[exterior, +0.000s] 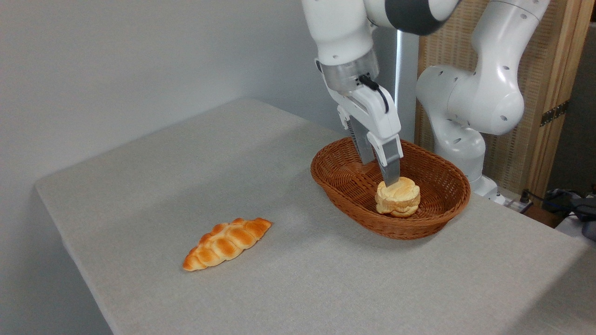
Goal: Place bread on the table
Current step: 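Lower the gripper around the round bun and close on it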
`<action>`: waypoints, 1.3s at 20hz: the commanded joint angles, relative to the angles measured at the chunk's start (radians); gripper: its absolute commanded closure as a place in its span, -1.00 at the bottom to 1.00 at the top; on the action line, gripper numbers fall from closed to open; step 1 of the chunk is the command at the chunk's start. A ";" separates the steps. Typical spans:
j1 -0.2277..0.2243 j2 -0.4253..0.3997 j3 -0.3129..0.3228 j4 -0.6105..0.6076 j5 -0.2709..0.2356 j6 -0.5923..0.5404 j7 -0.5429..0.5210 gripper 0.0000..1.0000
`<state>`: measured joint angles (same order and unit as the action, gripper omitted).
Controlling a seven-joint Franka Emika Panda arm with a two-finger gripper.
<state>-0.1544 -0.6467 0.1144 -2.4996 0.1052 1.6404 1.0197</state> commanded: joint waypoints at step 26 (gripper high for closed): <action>-0.020 -0.028 0.022 -0.199 0.123 0.170 0.016 -1.00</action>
<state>-0.1636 -0.6667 0.1221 -2.6337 0.2084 1.7534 1.0199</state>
